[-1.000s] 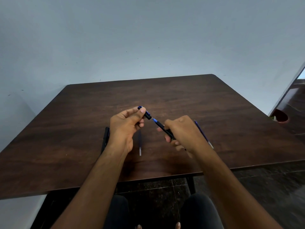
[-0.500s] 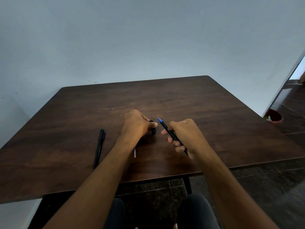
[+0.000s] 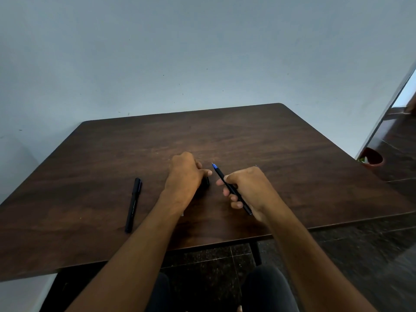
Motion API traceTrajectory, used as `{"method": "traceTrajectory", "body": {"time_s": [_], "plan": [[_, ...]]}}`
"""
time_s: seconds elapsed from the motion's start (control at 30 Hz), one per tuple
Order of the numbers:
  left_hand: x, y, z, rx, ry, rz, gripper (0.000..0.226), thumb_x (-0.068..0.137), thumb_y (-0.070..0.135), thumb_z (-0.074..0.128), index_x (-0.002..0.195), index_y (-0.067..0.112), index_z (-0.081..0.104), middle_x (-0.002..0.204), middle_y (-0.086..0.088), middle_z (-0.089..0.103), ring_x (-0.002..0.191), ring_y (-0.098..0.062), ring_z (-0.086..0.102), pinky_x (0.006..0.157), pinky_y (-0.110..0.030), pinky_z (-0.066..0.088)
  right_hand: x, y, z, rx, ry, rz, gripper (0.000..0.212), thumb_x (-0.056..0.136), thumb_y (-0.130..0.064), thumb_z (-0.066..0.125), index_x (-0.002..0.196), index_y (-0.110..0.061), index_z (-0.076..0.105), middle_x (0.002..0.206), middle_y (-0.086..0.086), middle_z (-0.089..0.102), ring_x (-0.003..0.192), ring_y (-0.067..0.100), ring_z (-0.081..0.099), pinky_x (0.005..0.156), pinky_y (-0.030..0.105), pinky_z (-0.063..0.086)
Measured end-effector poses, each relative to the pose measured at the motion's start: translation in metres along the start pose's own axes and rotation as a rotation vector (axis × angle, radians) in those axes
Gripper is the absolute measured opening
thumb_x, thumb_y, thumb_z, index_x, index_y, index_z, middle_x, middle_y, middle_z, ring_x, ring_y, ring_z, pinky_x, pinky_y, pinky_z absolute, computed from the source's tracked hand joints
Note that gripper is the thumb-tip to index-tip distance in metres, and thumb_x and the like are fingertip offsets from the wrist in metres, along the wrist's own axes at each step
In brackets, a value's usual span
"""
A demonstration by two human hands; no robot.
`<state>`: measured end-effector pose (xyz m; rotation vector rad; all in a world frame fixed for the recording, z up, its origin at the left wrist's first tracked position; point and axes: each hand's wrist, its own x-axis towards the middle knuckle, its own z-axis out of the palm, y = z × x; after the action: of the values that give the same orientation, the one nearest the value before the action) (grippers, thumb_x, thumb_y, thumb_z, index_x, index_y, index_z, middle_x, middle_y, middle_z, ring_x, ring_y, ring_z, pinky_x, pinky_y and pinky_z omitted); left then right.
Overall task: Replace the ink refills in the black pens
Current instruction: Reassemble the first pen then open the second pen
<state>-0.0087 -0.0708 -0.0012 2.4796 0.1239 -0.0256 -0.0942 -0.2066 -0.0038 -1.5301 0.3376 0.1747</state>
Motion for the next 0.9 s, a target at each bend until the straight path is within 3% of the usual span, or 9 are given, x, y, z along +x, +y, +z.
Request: {"method": "traceTrajectory", "body": {"time_s": [0.13, 0.23, 0.33, 0.5, 0.63, 0.77, 0.83, 0.9], "plan": [[-0.026, -0.011, -0.008, -0.354, 0.083, 0.178, 0.009, 0.091, 0.029, 0.071, 0.083, 0.026, 0.075, 0.078, 0.005, 0.074, 0.069, -0.004, 0.062, 0.062, -0.022, 0.046, 0.004, 0.0, -0.006, 0.146, -0.065, -0.02, 0.029, 0.101, -0.01, 0.047, 0.101, 0.007, 0.071, 0.067, 0.007, 0.059, 0.052, 0.012, 0.046, 0.045, 0.026, 0.034], [-0.046, -0.014, -0.012, -0.718, -0.106, 0.144, 0.017, 0.097, 0.024, 0.062, 0.093, 0.021, 0.079, 0.082, 0.006, 0.077, 0.076, -0.008, 0.062, 0.067, -0.025, 0.046, 0.004, -0.001, -0.006, 0.223, -0.146, -0.05, 0.032, 0.101, -0.009, 0.044, 0.103, 0.009, 0.07, 0.069, 0.008, 0.057, 0.055, 0.013, 0.045, 0.047, 0.026, 0.033], [-0.053, -0.015, -0.011, -0.948, -0.312, 0.121, 0.022, 0.1, 0.018, 0.057, 0.109, 0.014, 0.077, 0.074, 0.0, 0.067, 0.076, -0.017, 0.058, 0.066, -0.027, 0.038, 0.004, -0.002, 0.0, 0.248, -0.223, -0.058, 0.034, 0.101, -0.009, 0.043, 0.105, 0.012, 0.069, 0.07, 0.009, 0.056, 0.054, 0.013, 0.044, 0.046, 0.026, 0.033], [-0.054, -0.017, -0.016, -1.065, -0.346, 0.068, 0.019, 0.098, 0.012, 0.057, 0.104, 0.009, 0.075, 0.066, -0.002, 0.06, 0.057, -0.006, 0.059, 0.063, -0.024, 0.037, 0.004, 0.001, 0.004, 0.231, -0.262, -0.083, 0.032, 0.102, -0.009, 0.045, 0.104, 0.011, 0.07, 0.069, 0.007, 0.056, 0.054, 0.012, 0.044, 0.047, 0.025, 0.033], [-0.054, -0.017, -0.017, -1.12, -0.305, 0.04, 0.017, 0.097, 0.009, 0.058, 0.1, 0.006, 0.075, 0.066, -0.003, 0.063, 0.058, -0.005, 0.062, 0.063, -0.019, 0.045, 0.006, 0.003, 0.006, 0.207, -0.248, -0.135, 0.029, 0.103, -0.008, 0.049, 0.099, 0.009, 0.072, 0.066, 0.007, 0.056, 0.053, 0.011, 0.044, 0.046, 0.024, 0.033], [-0.051, -0.02, -0.015, -1.127, -0.212, -0.009, 0.013, 0.086, 0.014, 0.072, 0.093, 0.004, 0.078, 0.074, -0.008, 0.072, 0.074, -0.016, 0.063, 0.078, -0.03, 0.046, 0.007, 0.003, 0.006, 0.135, -0.22, -0.184, 0.027, 0.103, -0.01, 0.053, 0.096, 0.005, 0.075, 0.066, 0.006, 0.059, 0.054, 0.011, 0.046, 0.047, 0.024, 0.036], [-0.05, -0.023, -0.014, -1.124, -0.184, -0.037, 0.025, 0.075, 0.022, 0.08, 0.091, 0.003, 0.079, 0.079, -0.009, 0.073, 0.079, -0.02, 0.059, 0.077, -0.032, 0.045, 0.005, 0.003, 0.007, 0.111, -0.217, -0.203, 0.026, 0.103, -0.01, 0.054, 0.096, 0.005, 0.075, 0.066, 0.006, 0.06, 0.054, 0.011, 0.046, 0.048, 0.024, 0.036], [-0.05, -0.022, -0.015, -1.111, -0.167, -0.035, 0.037, 0.066, 0.032, 0.084, 0.087, 0.003, 0.078, 0.076, -0.009, 0.069, 0.07, -0.016, 0.053, 0.068, -0.028, 0.044, 0.004, 0.002, 0.008, 0.115, -0.221, -0.219, 0.026, 0.102, -0.009, 0.054, 0.096, 0.007, 0.074, 0.066, 0.007, 0.059, 0.054, 0.011, 0.046, 0.048, 0.024, 0.035]]}}
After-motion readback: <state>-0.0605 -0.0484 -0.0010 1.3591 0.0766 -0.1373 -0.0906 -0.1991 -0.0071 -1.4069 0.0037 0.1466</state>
